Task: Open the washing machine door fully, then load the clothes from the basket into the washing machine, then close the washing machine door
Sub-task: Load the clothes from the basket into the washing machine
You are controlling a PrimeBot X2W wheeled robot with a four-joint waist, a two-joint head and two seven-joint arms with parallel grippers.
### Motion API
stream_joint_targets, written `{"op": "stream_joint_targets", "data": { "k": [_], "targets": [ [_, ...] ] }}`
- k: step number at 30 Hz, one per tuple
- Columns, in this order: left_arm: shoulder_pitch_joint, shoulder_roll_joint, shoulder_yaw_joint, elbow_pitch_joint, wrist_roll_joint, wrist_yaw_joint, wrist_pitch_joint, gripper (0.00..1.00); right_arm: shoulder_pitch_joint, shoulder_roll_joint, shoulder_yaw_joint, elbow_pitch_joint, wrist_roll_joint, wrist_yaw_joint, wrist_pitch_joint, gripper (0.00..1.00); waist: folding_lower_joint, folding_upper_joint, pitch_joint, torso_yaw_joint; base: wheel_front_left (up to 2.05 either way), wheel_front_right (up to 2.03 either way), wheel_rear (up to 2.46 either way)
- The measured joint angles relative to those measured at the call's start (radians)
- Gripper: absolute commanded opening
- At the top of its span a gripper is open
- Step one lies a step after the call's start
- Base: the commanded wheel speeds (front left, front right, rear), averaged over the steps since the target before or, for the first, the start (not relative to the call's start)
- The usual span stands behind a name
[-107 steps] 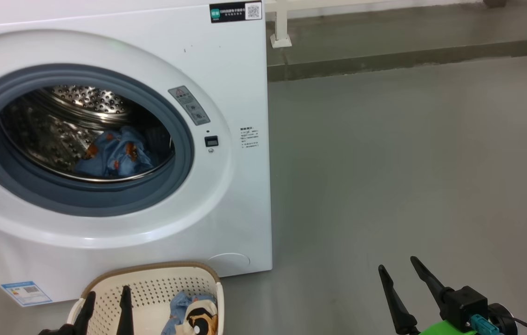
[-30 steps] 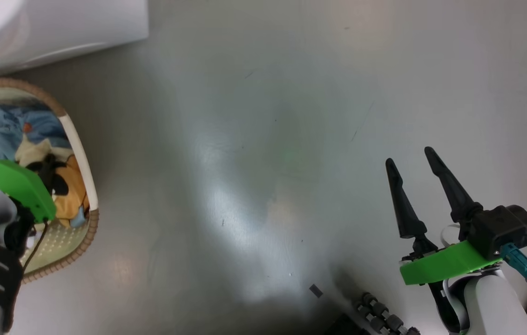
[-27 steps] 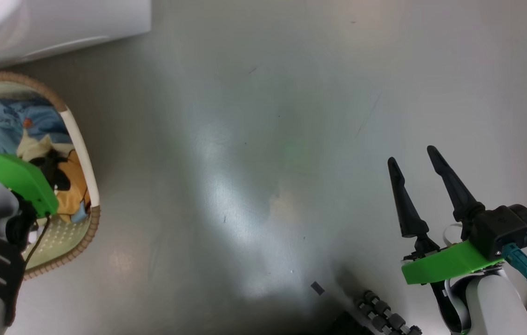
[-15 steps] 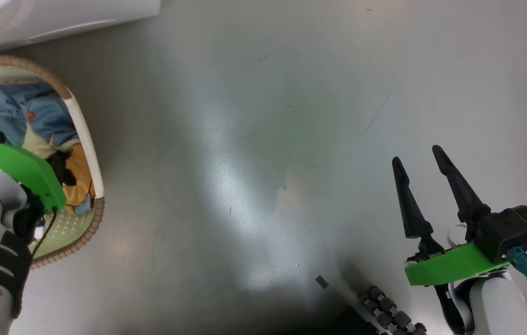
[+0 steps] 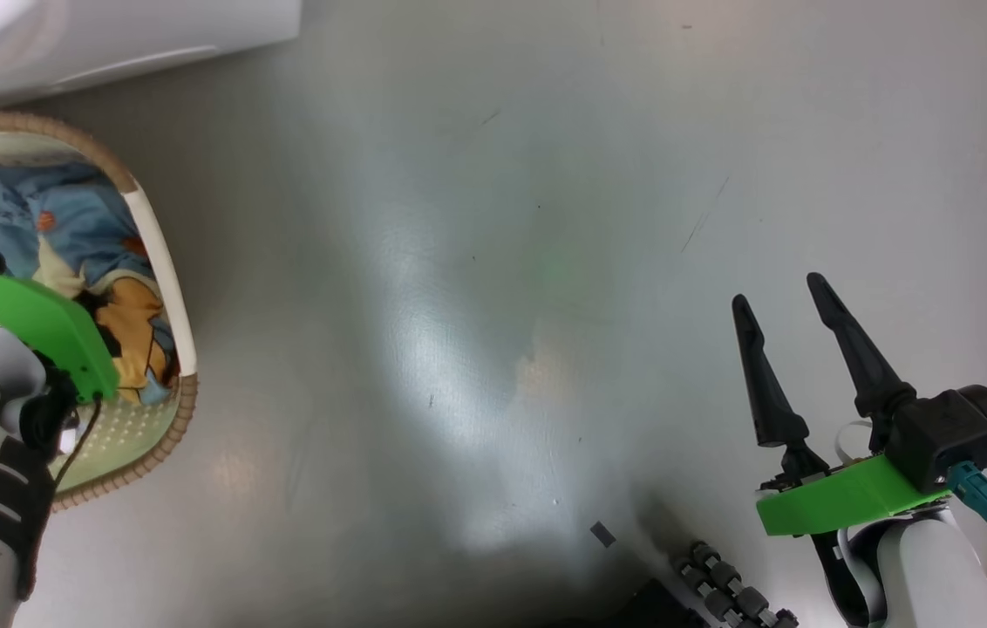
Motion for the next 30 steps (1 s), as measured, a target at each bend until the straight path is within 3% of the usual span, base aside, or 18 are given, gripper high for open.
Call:
{"op": "stream_joint_targets", "data": {
  "k": [15,30],
  "targets": [
    [0.070,0.013,0.007,-0.012,-0.053,0.000,-0.121,0.00,-0.060,0.000,0.018,0.040,0.000,0.000,0.000,1.00,0.0000,0.0000,-0.080,0.011,0.00,0.00,0.00],
    [0.280,0.004,-0.058,-0.115,-0.117,0.000,-0.282,0.00,-0.059,-0.002,0.022,0.126,-0.020,0.000,0.000,1.00,0.0000,0.0000,-0.273,0.074,0.00,0.00,0.00]
  ]
}}
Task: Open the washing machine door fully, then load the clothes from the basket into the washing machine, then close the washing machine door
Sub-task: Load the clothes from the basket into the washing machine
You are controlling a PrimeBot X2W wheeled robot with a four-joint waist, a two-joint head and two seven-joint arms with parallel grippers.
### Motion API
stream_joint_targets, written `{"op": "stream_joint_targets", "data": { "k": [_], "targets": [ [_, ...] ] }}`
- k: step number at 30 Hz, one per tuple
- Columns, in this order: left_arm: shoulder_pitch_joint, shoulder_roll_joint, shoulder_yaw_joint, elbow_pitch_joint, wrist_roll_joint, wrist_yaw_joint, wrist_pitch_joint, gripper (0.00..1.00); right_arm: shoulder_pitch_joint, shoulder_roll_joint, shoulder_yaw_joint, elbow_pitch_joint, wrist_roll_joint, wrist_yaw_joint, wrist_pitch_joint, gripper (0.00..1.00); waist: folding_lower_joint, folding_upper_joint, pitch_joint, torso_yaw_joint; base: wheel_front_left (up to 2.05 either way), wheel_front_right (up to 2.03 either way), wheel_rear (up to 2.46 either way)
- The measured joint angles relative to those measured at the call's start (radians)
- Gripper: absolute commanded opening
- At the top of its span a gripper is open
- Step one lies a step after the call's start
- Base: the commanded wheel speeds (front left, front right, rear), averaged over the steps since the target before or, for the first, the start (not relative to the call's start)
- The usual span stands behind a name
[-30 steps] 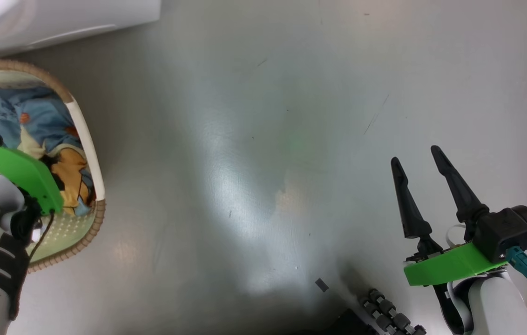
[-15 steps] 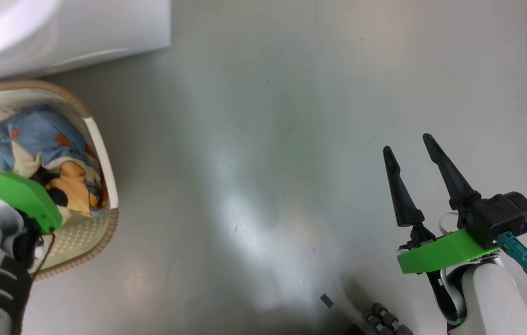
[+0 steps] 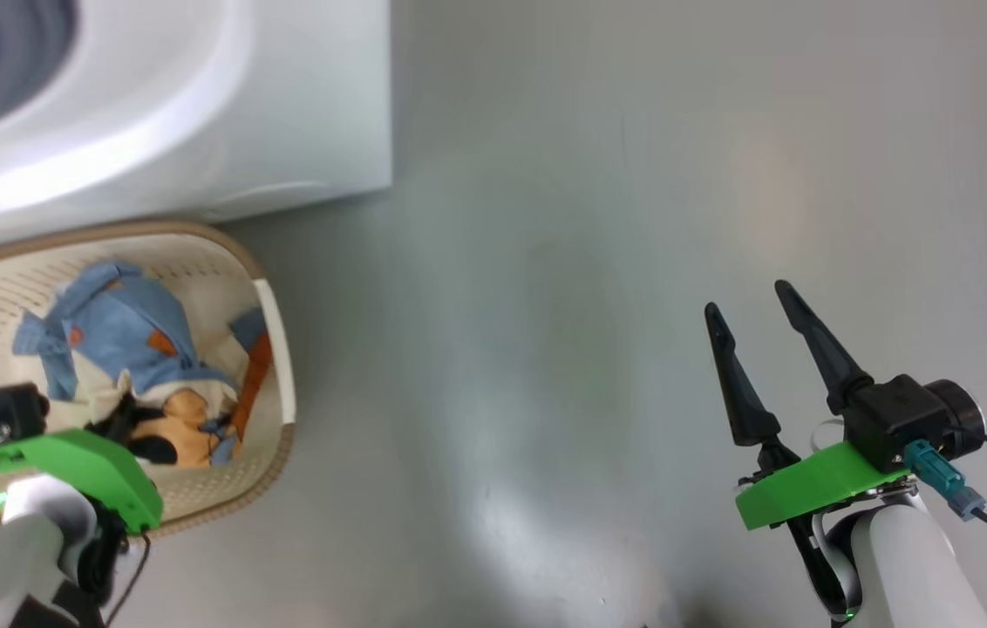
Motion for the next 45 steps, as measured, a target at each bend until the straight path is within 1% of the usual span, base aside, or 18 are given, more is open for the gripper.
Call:
{"op": "stream_joint_targets", "data": {
  "k": [4,5,6,7,10,13,14,20,25,34,45],
  "targets": [
    [0.050,0.000,-0.010,-0.025,-0.005,0.000,-0.021,0.00,0.008,0.000,0.002,0.020,-0.004,0.000,0.000,1.00,0.0000,0.0000,-0.057,0.024,0.00,0.00,0.00],
    [0.050,0.000,-0.010,-0.025,-0.005,0.000,-0.021,0.00,0.008,0.000,0.002,0.020,-0.004,0.000,0.000,1.00,0.0000,0.0000,-0.057,0.024,0.00,0.00,0.00],
    [0.077,0.000,-0.010,-0.040,-0.005,0.000,-0.025,0.00,0.019,0.000,0.002,0.029,-0.007,0.000,0.000,1.00,0.0000,0.0000,-0.087,0.035,0.00,0.00,0.00],
    [0.077,0.000,-0.010,-0.040,-0.005,0.000,-0.025,0.00,0.019,0.000,0.002,0.029,-0.007,0.000,0.000,1.00,0.0000,0.0000,-0.087,0.035,0.00,0.00,0.00],
    [0.115,0.007,0.010,-0.086,0.009,0.000,-0.025,0.00,0.035,-0.001,0.001,0.041,-0.007,0.000,0.000,1.00,0.0000,0.0000,-0.131,0.052,0.00,0.00,0.00],
    [0.156,0.016,0.051,-0.142,0.058,0.002,-0.026,0.00,0.042,-0.001,-0.001,0.054,-0.007,0.000,0.000,1.00,0.0000,0.0000,-0.174,0.068,0.00,0.00,0.00],
    [0.192,0.015,0.082,-0.184,0.086,0.011,-0.026,0.00,0.050,-0.001,-0.002,0.059,-0.007,0.000,0.000,1.00,0.0000,0.0000,-0.202,0.079,0.00,0.00,0.00],
    [0.321,0.007,0.201,-0.321,0.191,0.047,-0.026,0.00,0.090,-0.001,-0.002,0.083,-0.005,0.000,0.000,1.00,0.0000,0.0000,-0.285,0.108,0.00,0.00,0.00],
    [0.414,-0.019,0.290,-0.428,0.265,0.058,-0.026,0.00,0.101,-0.001,0.002,0.098,0.003,0.000,0.000,1.00,0.0000,0.0000,-0.351,0.129,0.00,0.00,0.00],
    [0.535,-0.060,0.393,-0.576,0.376,0.060,-0.026,0.00,0.144,-0.002,0.007,0.119,0.014,0.000,0.000,1.00,0.0000,0.0000,-0.450,0.160,0.00,0.00,0.00],
    [0.653,-0.116,0.477,-0.699,0.451,0.035,-0.026,0.00,0.182,-0.001,0.010,0.131,0.022,0.000,0.000,1.00,0.0000,0.0000,-0.544,0.179,0.00,0.00,0.00]
  ]
}}
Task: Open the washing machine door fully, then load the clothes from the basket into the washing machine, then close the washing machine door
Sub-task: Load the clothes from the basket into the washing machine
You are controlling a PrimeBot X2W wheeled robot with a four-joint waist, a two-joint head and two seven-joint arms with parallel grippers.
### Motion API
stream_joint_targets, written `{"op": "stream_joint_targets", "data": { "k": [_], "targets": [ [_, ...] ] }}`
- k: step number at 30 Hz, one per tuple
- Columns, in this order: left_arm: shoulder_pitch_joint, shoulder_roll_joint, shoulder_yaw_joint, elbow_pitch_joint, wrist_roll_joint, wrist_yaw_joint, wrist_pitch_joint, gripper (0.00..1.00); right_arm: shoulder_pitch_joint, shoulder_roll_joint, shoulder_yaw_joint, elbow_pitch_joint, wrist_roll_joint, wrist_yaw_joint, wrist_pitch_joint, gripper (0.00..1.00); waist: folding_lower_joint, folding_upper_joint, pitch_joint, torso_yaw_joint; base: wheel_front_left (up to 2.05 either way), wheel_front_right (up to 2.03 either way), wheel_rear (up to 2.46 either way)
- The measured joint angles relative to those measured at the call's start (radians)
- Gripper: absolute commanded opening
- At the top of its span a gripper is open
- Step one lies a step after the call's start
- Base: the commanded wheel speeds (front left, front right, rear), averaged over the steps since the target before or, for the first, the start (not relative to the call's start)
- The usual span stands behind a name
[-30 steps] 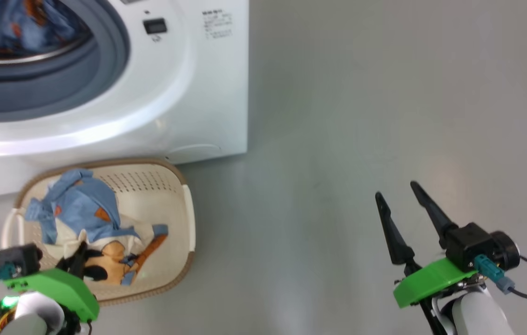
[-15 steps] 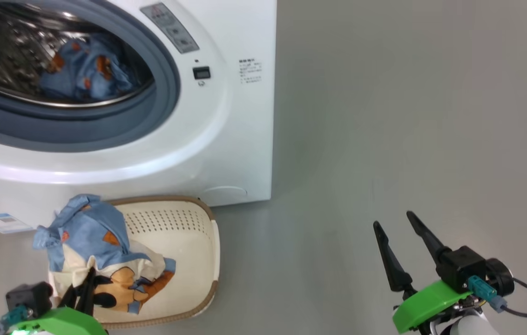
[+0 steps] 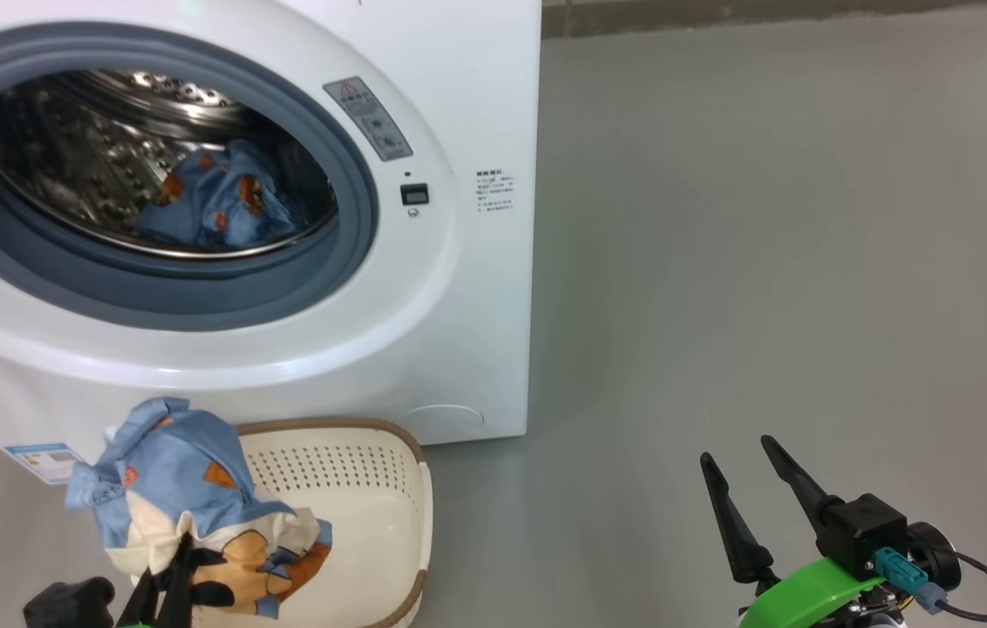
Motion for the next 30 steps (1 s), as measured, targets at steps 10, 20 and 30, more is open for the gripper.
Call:
{"op": "stream_joint_targets", "data": {
  "k": [10,20,30],
  "targets": [
    [0.046,-0.041,0.034,-0.063,0.044,-0.019,0.000,0.00,0.021,0.000,-0.001,0.003,0.006,0.000,0.000,1.00,0.0000,0.0000,-0.043,0.019,0.00,0.00,0.00],
    [0.059,-0.068,0.072,-0.094,0.065,-0.028,0.000,0.00,0.022,0.000,0.000,0.005,0.009,0.000,0.000,1.00,0.0000,0.0000,-0.040,0.018,0.00,0.00,0.00],
    [0.051,-0.081,0.110,-0.119,0.088,-0.035,0.000,0.00,0.021,0.000,0.000,-0.002,0.009,0.000,0.000,1.00,0.0000,0.0000,-0.005,0.003,0.00,0.00,0.00]
  ]
}}
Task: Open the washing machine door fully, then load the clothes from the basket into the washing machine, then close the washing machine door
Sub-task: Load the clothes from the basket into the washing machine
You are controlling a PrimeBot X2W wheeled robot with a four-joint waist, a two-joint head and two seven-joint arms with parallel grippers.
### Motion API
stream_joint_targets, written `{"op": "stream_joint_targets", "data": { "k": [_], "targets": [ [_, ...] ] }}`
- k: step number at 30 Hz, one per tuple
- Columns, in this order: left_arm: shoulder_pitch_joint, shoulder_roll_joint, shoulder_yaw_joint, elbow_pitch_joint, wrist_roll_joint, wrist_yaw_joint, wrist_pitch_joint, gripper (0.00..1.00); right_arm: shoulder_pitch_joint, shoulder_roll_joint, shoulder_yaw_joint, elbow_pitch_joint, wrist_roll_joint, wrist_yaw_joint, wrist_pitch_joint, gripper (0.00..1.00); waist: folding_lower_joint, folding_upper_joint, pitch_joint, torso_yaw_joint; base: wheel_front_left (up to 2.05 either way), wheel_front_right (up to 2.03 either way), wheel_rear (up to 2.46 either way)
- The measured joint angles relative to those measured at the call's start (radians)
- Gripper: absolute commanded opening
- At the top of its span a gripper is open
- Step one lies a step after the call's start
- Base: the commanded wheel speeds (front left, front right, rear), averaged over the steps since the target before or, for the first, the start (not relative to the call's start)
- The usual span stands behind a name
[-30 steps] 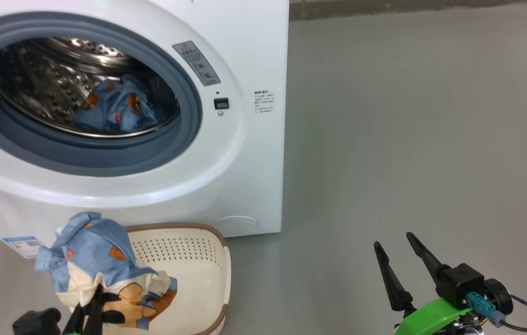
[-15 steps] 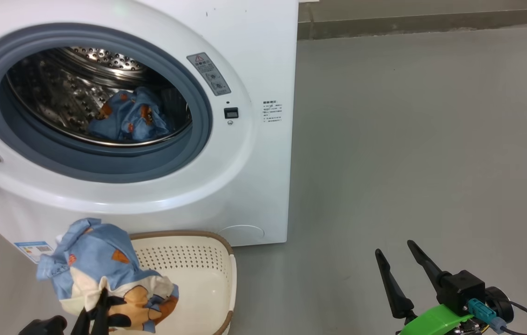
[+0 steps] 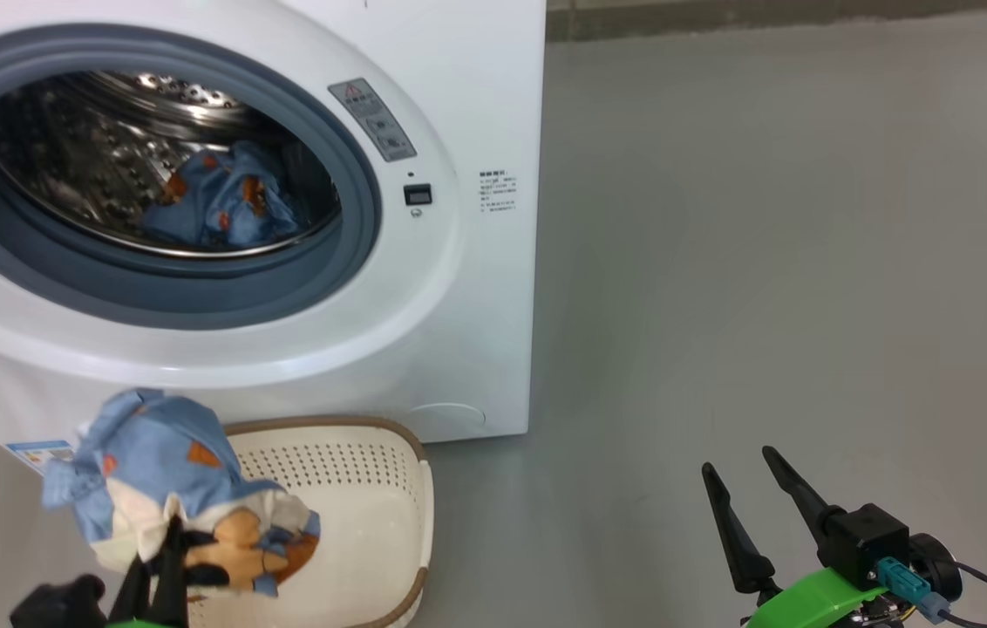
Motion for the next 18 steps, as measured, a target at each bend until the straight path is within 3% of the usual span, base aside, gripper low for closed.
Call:
{"op": "stream_joint_targets", "data": {
  "k": [7,18],
  "targets": [
    [-0.087,0.005,0.017,-0.025,0.012,0.000,0.000,0.00,-0.015,0.000,-0.001,-0.009,-0.001,0.000,0.000,1.00,0.0000,0.0000,0.055,-0.014,0.00,0.00,0.00],
    [-0.303,0.080,0.045,-0.045,-0.039,0.000,0.000,0.00,-0.057,0.000,-0.006,-0.027,-0.002,0.000,0.000,1.00,0.0000,0.0000,0.160,-0.052,0.00,0.00,0.00]
  ]
}}
